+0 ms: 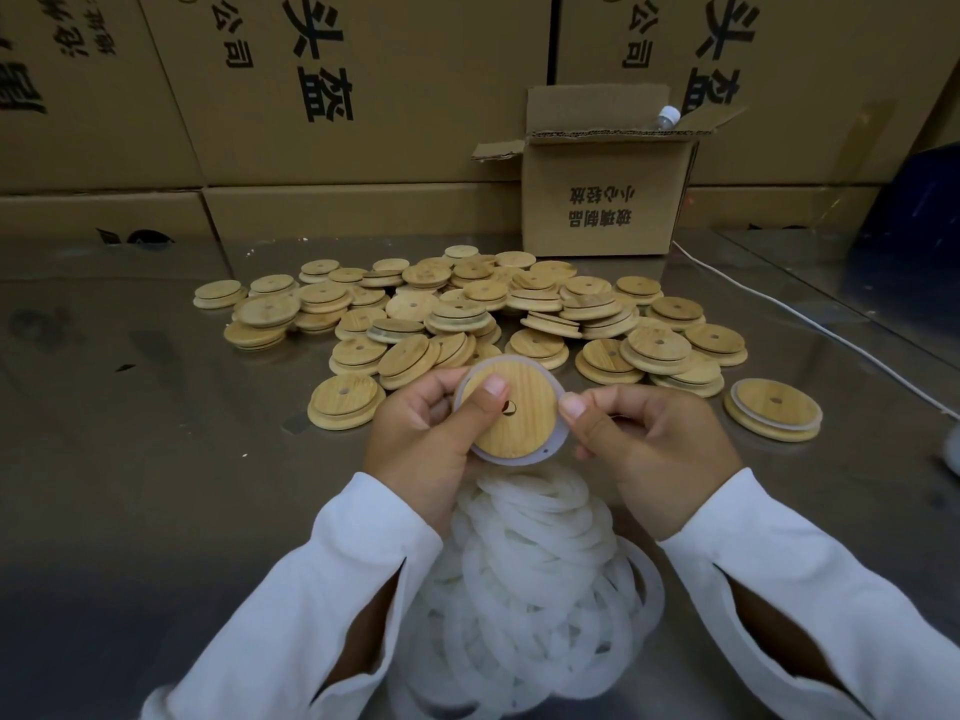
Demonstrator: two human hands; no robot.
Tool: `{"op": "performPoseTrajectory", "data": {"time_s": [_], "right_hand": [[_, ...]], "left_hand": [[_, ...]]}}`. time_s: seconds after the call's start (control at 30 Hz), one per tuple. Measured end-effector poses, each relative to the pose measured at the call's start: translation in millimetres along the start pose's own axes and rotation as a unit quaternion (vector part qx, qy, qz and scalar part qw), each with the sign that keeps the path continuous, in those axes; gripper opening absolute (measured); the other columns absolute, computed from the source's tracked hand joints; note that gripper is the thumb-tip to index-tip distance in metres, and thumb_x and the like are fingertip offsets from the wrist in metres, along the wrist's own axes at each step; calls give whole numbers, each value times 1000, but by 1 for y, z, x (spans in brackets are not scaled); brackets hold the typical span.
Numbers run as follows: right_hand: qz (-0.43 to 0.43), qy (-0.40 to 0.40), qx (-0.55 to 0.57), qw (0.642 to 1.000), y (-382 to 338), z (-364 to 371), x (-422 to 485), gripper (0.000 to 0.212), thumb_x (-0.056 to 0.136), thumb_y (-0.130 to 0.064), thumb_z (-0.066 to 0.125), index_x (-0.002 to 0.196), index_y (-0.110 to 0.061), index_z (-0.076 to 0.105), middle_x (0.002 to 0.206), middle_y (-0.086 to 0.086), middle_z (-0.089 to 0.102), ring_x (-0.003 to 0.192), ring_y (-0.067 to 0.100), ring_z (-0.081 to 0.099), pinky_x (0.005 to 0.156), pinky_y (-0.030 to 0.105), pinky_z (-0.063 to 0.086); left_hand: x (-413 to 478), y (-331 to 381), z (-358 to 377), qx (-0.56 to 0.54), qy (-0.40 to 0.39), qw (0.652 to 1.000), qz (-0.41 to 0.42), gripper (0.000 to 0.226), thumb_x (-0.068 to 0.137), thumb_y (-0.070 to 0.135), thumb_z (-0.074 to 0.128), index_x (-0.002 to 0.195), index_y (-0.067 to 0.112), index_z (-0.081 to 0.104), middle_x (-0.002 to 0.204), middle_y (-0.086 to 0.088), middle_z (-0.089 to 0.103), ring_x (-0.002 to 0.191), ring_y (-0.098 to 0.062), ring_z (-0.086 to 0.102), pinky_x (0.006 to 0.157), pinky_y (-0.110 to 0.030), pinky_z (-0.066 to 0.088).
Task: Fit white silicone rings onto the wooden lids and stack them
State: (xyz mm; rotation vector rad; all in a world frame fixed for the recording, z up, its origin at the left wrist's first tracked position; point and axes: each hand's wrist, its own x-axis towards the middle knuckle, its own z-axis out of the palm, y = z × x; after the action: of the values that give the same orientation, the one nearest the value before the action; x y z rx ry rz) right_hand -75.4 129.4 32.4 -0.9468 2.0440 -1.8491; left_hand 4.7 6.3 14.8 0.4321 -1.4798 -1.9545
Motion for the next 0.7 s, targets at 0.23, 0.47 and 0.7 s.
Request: {"op": "performPoseTrajectory", "data": {"time_s": [0.23,0.47,0.7], "right_hand": [[5,-3,-7,1000,2,0,1,20,83,-20,61,63,-23,63,40,-11,56,44,-3,50,47,2,38],[25,-11,7,1000,3,-1,4,20,83,-23,60,64,-22,65,41,-10,57,45,-5,51,50,1,38],[24,-15,8,1000,2,0,4,20,85,-20,58,66,-20,63,40,-10,56,44,-8,52,49,1,38]], "left_hand": [[0,0,1,-15,-11,1000,-17,32,59,25,66,86,8,67,73,-4,72,68,-12,68,59,-23,55],[0,-1,0,-2,-1,1000,8,31,52,31,70,77,14,69,74,-5,72,70,-15,68,63,-24,56],[1,-2,-2,32,13,999,35,30,53,35,72,77,17,69,77,-5,72,79,-21,67,72,-34,51]]}}
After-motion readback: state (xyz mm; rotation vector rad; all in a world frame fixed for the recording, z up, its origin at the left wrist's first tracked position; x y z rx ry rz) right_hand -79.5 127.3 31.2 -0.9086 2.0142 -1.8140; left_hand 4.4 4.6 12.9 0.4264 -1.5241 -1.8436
